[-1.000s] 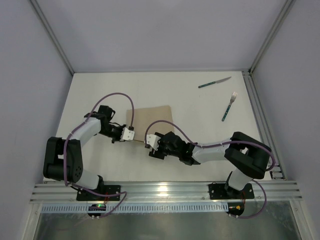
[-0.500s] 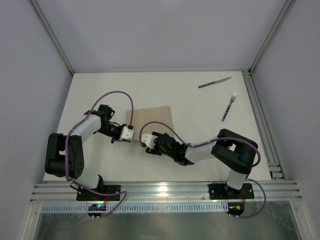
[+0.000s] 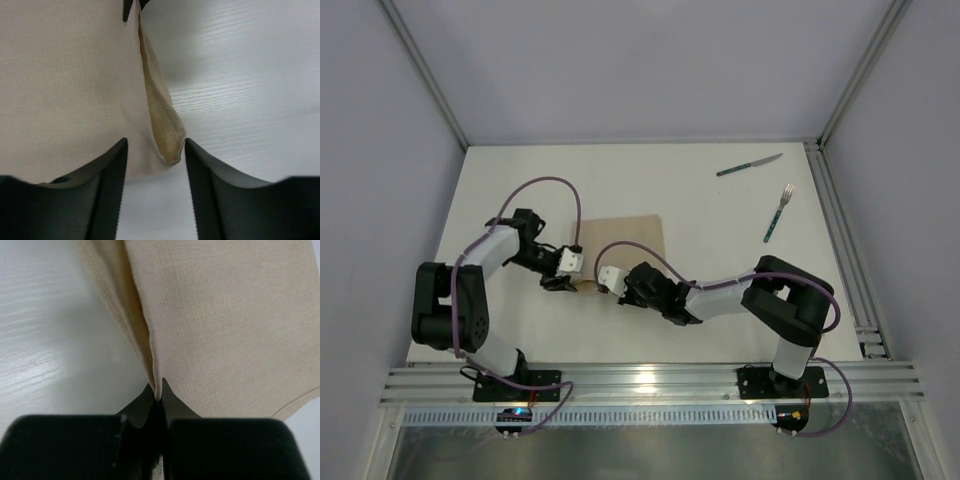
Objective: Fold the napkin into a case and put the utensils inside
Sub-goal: Fold the lower triangle-folded napkin at the center of the board.
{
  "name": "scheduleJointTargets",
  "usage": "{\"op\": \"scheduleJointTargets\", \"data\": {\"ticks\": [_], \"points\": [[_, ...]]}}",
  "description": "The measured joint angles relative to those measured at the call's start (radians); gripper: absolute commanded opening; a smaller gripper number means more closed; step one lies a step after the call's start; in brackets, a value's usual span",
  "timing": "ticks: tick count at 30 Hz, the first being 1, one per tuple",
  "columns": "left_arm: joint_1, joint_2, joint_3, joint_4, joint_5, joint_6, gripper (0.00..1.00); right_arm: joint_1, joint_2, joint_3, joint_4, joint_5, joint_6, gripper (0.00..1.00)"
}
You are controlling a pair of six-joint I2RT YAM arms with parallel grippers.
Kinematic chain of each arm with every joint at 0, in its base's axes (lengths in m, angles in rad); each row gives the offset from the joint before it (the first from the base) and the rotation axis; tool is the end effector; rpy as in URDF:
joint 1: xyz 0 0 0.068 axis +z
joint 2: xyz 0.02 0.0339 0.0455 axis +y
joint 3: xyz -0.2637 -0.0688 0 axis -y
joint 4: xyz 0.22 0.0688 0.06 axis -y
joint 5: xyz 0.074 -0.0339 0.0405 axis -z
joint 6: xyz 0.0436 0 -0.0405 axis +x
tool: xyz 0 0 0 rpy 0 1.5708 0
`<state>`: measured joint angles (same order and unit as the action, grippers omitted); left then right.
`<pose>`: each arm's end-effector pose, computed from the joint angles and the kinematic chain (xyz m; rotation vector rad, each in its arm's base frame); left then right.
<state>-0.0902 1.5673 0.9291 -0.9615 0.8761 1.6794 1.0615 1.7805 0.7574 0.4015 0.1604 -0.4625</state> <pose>0.2246 -0.0539 0.1925 1.8556 1.5401 -0.8162 0.1698 0.2898 0.1467 -1.4439 1.6438 0.1635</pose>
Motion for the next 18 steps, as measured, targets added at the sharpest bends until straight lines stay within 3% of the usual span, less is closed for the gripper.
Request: {"op": "scheduleJointTargets", "data": {"ticks": [1,4,18], "points": [[0.001,-0.005,0.0,-0.001,0.0,-0.005,0.66,-0.003,0.0,0.015,-0.027,-0.015,0.007,0.04],[0.003,-0.036,-0.002,-0.002,0.0,-0.035,0.76,-0.013,-0.003,0.051,-0.098,-0.069,0.031,0.04],[0.003,-0.27,-0.112,0.076,0.016,-0.329,0.86,-0.201,0.003,0.174,-0.352,-0.529,0.214,0.04]]}}
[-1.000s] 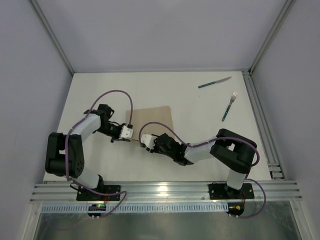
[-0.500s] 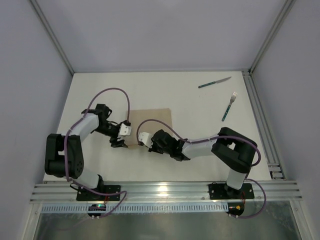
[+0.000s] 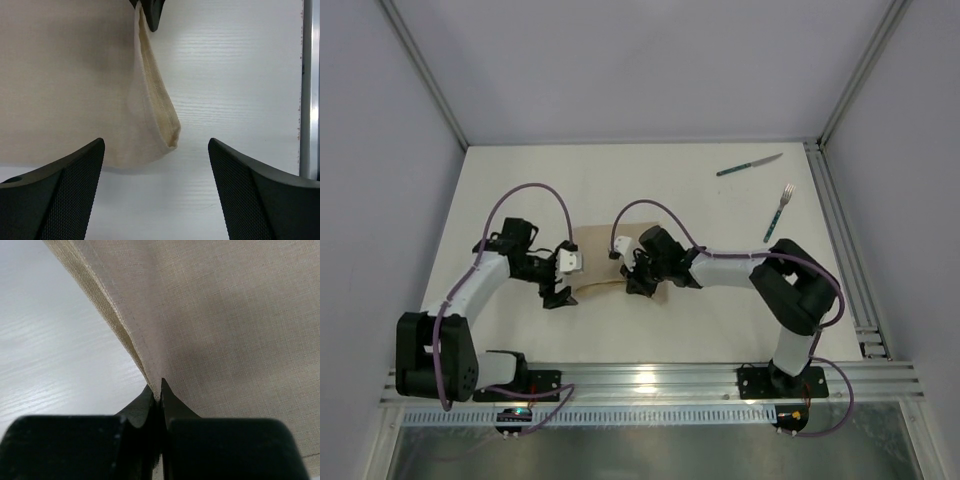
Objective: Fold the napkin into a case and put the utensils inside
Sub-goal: Fold the lower triangle-folded napkin at the center of the board.
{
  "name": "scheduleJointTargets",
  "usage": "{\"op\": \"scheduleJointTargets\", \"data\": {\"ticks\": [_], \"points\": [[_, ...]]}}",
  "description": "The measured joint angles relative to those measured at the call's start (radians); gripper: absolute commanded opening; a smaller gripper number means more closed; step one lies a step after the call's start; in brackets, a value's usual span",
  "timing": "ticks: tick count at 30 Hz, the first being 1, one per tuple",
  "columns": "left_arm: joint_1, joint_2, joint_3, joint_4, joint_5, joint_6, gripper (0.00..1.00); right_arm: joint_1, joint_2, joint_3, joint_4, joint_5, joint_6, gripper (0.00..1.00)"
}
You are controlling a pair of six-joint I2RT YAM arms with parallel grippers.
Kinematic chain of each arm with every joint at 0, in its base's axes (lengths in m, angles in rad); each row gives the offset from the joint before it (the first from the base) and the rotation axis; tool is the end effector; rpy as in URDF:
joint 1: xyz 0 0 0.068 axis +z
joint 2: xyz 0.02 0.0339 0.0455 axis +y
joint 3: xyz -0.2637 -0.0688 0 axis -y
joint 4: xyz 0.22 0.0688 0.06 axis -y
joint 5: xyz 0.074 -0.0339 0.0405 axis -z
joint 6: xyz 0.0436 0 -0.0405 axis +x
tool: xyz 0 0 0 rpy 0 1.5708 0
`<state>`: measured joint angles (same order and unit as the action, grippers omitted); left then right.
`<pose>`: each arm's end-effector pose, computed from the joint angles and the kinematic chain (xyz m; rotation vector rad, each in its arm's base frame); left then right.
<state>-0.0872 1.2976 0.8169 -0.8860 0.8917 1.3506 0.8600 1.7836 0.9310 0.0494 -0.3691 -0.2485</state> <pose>0.1885 -0.0505 0.2196 1.6345 1.6930 -0.7645 0.2133 0.2719 0.1626 -1.4287 1.9615 0.7249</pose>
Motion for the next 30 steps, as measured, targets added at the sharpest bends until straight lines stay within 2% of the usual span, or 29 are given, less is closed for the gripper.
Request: {"op": "scheduleJointTargets", "data": {"ticks": [4,5,9,14,21,26,27,30], "points": [[-0.047,-0.023,-0.1,0.201,-0.06,-0.217,0.91,-0.055,0.037,0.05,-0.032,-0.109,0.053,0.04],[-0.062,-0.027,-0.114,0.247,-0.076,-0.258,0.95,-0.064,0.051,0.063,-0.037,-0.131,0.066,0.04],[-0.125,-0.042,-0.125,0.39,-0.144,-0.371,0.97,-0.097,0.11,0.114,-0.073,-0.211,0.107,0.04],[-0.202,-0.051,-0.135,0.51,-0.229,-0.399,0.96,-0.124,0.142,0.142,-0.093,-0.286,0.156,0.04],[-0.221,-0.056,-0.195,0.549,-0.255,-0.361,0.97,-0.155,0.163,0.165,-0.095,-0.367,0.248,0.04],[-0.313,-0.06,-0.23,0.611,-0.316,-0.352,0.97,-0.162,0.17,0.188,-0.096,-0.389,0.282,0.04],[-0.335,-0.062,-0.24,0.631,-0.336,-0.354,0.97,-0.162,0.17,0.19,-0.095,-0.391,0.285,0.04],[-0.371,-0.064,-0.272,0.7,-0.41,-0.36,0.86,-0.163,0.173,0.19,-0.095,-0.394,0.289,0.04]]}}
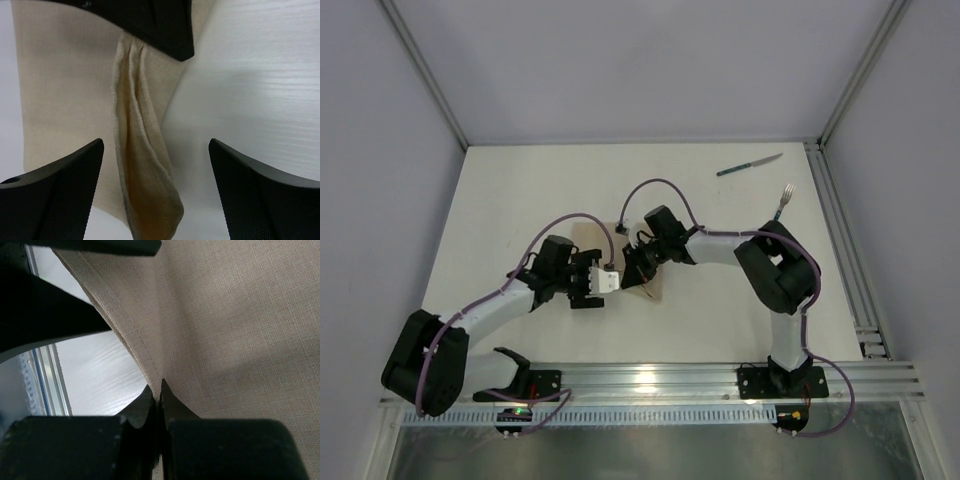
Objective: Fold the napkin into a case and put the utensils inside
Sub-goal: Fold the lower triangle-folded napkin at the center of the board.
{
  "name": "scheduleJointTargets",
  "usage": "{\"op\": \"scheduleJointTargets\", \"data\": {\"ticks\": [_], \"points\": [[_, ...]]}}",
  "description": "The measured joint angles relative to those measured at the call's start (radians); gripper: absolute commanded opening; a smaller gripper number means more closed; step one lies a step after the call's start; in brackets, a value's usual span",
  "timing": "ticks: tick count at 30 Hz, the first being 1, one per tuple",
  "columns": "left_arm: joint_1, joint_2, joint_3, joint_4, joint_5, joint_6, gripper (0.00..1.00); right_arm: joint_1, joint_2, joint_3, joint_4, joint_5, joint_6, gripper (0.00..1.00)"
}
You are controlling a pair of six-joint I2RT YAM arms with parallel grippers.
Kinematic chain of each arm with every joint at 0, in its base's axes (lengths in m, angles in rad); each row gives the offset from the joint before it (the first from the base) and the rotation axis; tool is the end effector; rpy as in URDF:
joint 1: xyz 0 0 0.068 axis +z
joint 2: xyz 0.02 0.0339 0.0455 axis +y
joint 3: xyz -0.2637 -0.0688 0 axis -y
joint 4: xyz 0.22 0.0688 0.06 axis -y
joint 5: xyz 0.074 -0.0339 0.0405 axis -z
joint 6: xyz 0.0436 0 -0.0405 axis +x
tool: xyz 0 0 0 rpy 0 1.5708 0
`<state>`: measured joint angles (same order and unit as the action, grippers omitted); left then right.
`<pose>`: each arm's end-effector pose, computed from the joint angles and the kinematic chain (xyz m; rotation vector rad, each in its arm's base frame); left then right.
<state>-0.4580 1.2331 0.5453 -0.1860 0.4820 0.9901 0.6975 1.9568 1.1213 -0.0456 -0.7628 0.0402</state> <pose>0.1821 -0.1123 0.1826 1.7007 1.6089 -0.3302 0.2707 0.2662 0.1535 -1.1417 2.2381 1.2523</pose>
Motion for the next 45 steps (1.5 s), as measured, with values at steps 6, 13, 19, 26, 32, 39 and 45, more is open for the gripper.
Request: {"op": "scheduleJointTargets", "data": {"ticks": [6,13,19,26,32,39,45], "points": [[-0.001,-0.002,-0.046,0.103,-0.149,-0.006,0.44,-0.003,0.009,0.0,-0.001,-0.003,0.0,0.04],[-0.001,-0.025,-0.058,0.141,-0.204,-0.01,0.31,-0.006,0.009,0.0,-0.002,-0.007,0.0,0.04],[-0.002,-0.035,-0.057,0.147,-0.229,-0.045,0.0,-0.008,0.009,0.0,-0.014,-0.007,-0.01,0.04],[-0.003,-0.034,-0.05,0.123,-0.224,-0.072,0.0,-0.008,0.009,0.0,-0.029,-0.005,-0.017,0.29],[0.001,-0.034,-0.032,0.075,-0.224,-0.088,0.0,-0.015,-0.042,-0.01,-0.079,0.006,-0.028,0.56],[0.012,-0.032,0.013,0.0,-0.205,-0.126,0.0,-0.074,-0.233,-0.026,-0.065,0.0,-0.001,0.53],[0.017,-0.031,0.038,-0.063,-0.171,-0.156,0.0,-0.095,-0.156,0.002,0.046,0.018,0.118,0.04]]}}
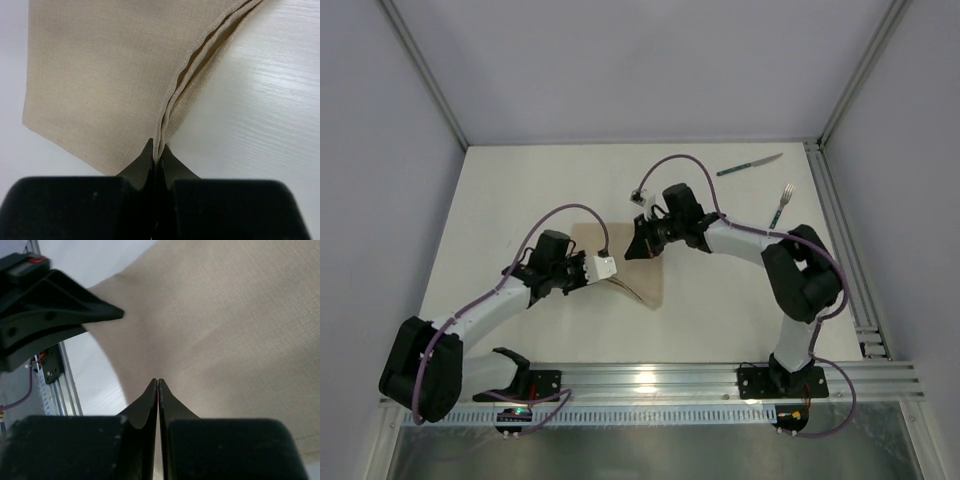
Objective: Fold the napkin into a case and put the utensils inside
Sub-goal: Fold the lower triangle-folded napkin at the center of the board.
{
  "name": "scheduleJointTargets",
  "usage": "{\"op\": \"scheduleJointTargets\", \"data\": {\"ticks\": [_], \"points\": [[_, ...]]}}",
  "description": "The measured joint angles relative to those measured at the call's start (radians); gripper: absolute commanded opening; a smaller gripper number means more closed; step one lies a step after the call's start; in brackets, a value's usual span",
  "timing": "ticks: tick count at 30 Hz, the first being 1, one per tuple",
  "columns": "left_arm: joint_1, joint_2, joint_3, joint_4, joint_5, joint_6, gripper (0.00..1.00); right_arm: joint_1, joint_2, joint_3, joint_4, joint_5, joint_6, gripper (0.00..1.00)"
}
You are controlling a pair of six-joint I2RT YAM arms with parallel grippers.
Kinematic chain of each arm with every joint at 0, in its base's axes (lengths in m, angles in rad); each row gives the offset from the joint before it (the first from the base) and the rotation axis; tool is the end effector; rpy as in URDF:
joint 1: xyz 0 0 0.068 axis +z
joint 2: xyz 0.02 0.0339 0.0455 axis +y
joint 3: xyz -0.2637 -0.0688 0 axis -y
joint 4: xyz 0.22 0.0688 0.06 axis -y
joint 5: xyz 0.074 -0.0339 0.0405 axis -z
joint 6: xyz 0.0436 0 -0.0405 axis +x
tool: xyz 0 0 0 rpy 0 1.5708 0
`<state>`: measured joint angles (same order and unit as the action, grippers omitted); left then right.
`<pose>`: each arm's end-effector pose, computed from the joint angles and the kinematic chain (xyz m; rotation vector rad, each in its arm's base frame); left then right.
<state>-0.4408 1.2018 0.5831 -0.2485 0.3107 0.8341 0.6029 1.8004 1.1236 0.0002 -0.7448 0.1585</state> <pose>0.1875 -0.1032 0.1927 1.5317 1.8376 -0.1955 0.2895 0.2352 0.2129 -0.9208 2.1340 1.2355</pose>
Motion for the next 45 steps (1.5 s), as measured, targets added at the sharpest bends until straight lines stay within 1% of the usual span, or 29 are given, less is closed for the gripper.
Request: {"op": "scheduleJointTargets", "data": {"ticks": [5,8,11,15,23,28,29,31,32,36,41,45], "points": [[0.008,0.0,0.024,-0.045,0.038,-0.021,0.0,0.002,0.184,0.036,0.026,0.014,0.068,0.04],[0.026,0.011,0.046,-0.069,0.069,-0.036,0.0,0.0,0.251,0.034,0.012,0.0,0.092,0.04],[0.057,0.046,0.087,-0.08,0.101,-0.051,0.0,0.0,0.253,0.034,0.009,-0.01,0.096,0.04],[0.113,0.146,0.181,-0.085,0.151,-0.077,0.0,0.0,0.253,0.036,-0.021,-0.022,0.088,0.04],[0.201,0.409,0.382,-0.169,0.232,-0.087,0.0,-0.011,0.254,0.047,-0.086,-0.053,0.048,0.04],[0.216,0.514,0.448,-0.242,0.241,-0.045,0.0,-0.013,0.253,0.071,-0.137,-0.047,0.018,0.16],[0.216,0.528,0.459,-0.253,0.242,-0.037,0.0,-0.013,0.251,0.073,-0.143,-0.042,0.019,0.26],[0.216,0.553,0.487,-0.28,0.244,-0.018,0.0,-0.014,0.237,0.073,-0.153,-0.021,0.028,0.31],[0.216,0.567,0.506,-0.298,0.244,-0.012,0.0,-0.014,0.22,0.073,-0.161,0.009,0.031,0.39],[0.22,0.598,0.554,-0.327,0.244,0.016,0.0,-0.019,0.151,0.069,-0.194,0.171,0.034,0.51],[0.22,0.598,0.561,-0.357,0.245,0.039,0.0,-0.051,0.034,0.066,-0.206,0.341,0.034,0.57],[0.22,0.607,0.572,-0.377,0.245,0.042,0.0,-0.105,-0.08,0.027,-0.172,0.394,0.009,0.64]]}}
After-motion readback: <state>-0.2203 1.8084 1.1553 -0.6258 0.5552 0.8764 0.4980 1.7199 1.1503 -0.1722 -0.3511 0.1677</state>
